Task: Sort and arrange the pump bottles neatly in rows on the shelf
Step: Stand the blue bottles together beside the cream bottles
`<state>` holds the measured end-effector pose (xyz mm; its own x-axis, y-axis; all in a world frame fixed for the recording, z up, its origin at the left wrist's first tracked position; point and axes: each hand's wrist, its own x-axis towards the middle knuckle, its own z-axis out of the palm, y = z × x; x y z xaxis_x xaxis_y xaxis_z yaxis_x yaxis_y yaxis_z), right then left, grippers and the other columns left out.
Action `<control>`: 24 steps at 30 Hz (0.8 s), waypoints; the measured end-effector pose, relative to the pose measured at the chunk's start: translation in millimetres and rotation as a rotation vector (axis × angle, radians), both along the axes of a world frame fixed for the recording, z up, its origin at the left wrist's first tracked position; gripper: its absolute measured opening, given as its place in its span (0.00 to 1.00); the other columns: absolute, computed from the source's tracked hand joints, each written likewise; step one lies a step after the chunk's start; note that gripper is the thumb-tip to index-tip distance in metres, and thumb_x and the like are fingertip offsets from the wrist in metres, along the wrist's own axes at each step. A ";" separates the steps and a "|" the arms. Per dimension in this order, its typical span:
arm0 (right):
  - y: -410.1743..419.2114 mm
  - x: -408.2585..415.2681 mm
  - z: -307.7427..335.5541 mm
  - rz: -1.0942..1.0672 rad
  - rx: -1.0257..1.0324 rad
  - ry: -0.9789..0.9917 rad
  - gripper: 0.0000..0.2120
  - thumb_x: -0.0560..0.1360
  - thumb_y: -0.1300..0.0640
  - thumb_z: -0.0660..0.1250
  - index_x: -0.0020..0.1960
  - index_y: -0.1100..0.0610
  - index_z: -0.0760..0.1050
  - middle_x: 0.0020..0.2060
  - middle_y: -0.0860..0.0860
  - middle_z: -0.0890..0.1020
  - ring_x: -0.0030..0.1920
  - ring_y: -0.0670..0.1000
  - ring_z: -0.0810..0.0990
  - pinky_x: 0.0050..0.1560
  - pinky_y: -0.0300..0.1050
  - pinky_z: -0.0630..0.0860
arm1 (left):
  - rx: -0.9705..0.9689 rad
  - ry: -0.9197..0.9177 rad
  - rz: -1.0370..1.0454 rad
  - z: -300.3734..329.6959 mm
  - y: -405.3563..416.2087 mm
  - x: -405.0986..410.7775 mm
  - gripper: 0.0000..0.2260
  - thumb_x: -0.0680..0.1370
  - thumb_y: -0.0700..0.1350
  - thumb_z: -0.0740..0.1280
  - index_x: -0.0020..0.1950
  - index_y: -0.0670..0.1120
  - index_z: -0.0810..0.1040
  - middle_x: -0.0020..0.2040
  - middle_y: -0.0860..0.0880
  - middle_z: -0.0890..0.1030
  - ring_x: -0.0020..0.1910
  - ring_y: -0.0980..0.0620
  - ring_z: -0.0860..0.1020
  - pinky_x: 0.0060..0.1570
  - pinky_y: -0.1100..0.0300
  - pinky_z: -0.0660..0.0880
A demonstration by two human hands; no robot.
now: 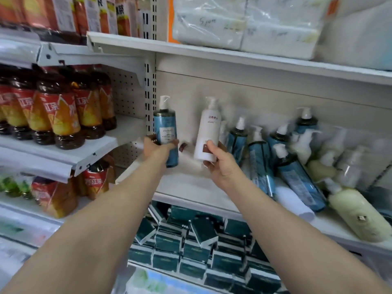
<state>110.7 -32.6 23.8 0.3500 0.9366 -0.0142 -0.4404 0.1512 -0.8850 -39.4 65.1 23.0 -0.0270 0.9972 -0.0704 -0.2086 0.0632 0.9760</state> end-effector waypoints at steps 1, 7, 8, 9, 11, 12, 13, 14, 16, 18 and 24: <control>-9.4 3.5 2.2 -0.003 -0.001 -0.012 0.11 0.78 0.57 0.69 0.61 0.53 0.77 0.46 0.48 0.85 0.49 0.49 0.82 0.47 0.41 0.74 | 0.009 -0.010 0.000 2.7 -11.4 3.7 0.30 0.67 0.40 0.81 0.64 0.44 0.71 0.58 0.49 0.79 0.53 0.48 0.79 0.52 0.50 0.76; -78.5 29.7 15.8 -0.007 0.064 -0.018 0.09 0.79 0.58 0.68 0.58 0.55 0.77 0.42 0.48 0.85 0.44 0.50 0.83 0.40 0.41 0.79 | 0.017 -0.074 -0.049 21.4 -89.0 37.0 0.31 0.66 0.44 0.82 0.65 0.44 0.71 0.59 0.46 0.80 0.53 0.46 0.81 0.48 0.48 0.79; -91.6 35.8 18.1 -0.005 0.083 -0.021 0.09 0.79 0.58 0.69 0.59 0.55 0.77 0.43 0.49 0.85 0.45 0.50 0.83 0.45 0.44 0.80 | 0.013 -0.088 -0.062 24.3 -101.8 44.5 0.32 0.67 0.45 0.82 0.66 0.43 0.71 0.59 0.46 0.80 0.53 0.45 0.81 0.48 0.48 0.80; -104.8 42.9 19.3 0.000 0.093 -0.019 0.10 0.78 0.57 0.70 0.59 0.56 0.77 0.44 0.50 0.85 0.46 0.52 0.83 0.51 0.48 0.81 | 0.014 -0.095 -0.075 27.9 -116.5 52.1 0.32 0.67 0.45 0.81 0.66 0.43 0.71 0.59 0.46 0.80 0.53 0.46 0.81 0.46 0.50 0.80; -133.7 56.2 23.4 0.007 0.095 -0.008 0.11 0.78 0.56 0.70 0.60 0.55 0.77 0.46 0.52 0.85 0.46 0.52 0.84 0.54 0.52 0.81 | 0.021 -0.108 -0.113 33.5 -144.2 67.5 0.31 0.67 0.46 0.81 0.65 0.42 0.71 0.58 0.46 0.80 0.51 0.47 0.81 0.41 0.54 0.79; -149.5 62.4 27.0 -0.006 0.087 -0.010 0.11 0.79 0.56 0.69 0.61 0.55 0.77 0.46 0.51 0.85 0.44 0.50 0.84 0.47 0.49 0.82 | 0.028 -0.109 -0.134 35.5 -158.1 75.9 0.29 0.68 0.46 0.81 0.64 0.42 0.72 0.57 0.47 0.80 0.50 0.49 0.81 0.39 0.56 0.78; -164.0 70.5 29.5 -0.030 0.083 -0.017 0.11 0.80 0.56 0.67 0.62 0.54 0.76 0.46 0.49 0.85 0.42 0.48 0.84 0.41 0.43 0.81 | 0.036 -0.103 -0.156 37.7 -172.4 84.5 0.27 0.68 0.46 0.80 0.62 0.42 0.73 0.56 0.47 0.81 0.49 0.49 0.81 0.38 0.57 0.77; -178.8 78.4 32.2 -0.056 0.088 -0.023 0.11 0.80 0.56 0.67 0.62 0.54 0.75 0.46 0.48 0.85 0.42 0.46 0.83 0.37 0.39 0.79 | 0.041 -0.101 -0.181 40.3 -186.4 93.8 0.26 0.68 0.45 0.80 0.61 0.42 0.74 0.55 0.47 0.81 0.48 0.50 0.81 0.38 0.58 0.77; -207.3 95.4 35.9 -0.102 0.111 -0.023 0.08 0.80 0.58 0.67 0.59 0.54 0.77 0.44 0.47 0.85 0.42 0.45 0.83 0.36 0.36 0.77 | 0.051 -0.104 -0.223 44.7 -213.5 113.0 0.22 0.69 0.45 0.80 0.57 0.43 0.76 0.52 0.47 0.82 0.46 0.51 0.81 0.38 0.59 0.77; -235.5 113.6 38.1 -0.146 0.125 -0.019 0.06 0.80 0.58 0.67 0.56 0.53 0.77 0.43 0.47 0.85 0.43 0.46 0.83 0.36 0.36 0.78 | 0.061 -0.098 -0.256 49.2 -240.3 134.3 0.21 0.69 0.46 0.80 0.57 0.42 0.78 0.51 0.46 0.83 0.44 0.52 0.82 0.36 0.60 0.78; -319.3 169.5 40.2 -0.279 0.127 -0.037 0.12 0.80 0.56 0.67 0.63 0.54 0.75 0.47 0.50 0.84 0.43 0.47 0.83 0.34 0.36 0.77 | 0.041 -0.132 -0.434 56.9 -308.9 202.0 0.15 0.70 0.46 0.79 0.51 0.45 0.78 0.49 0.46 0.83 0.44 0.49 0.83 0.41 0.53 0.81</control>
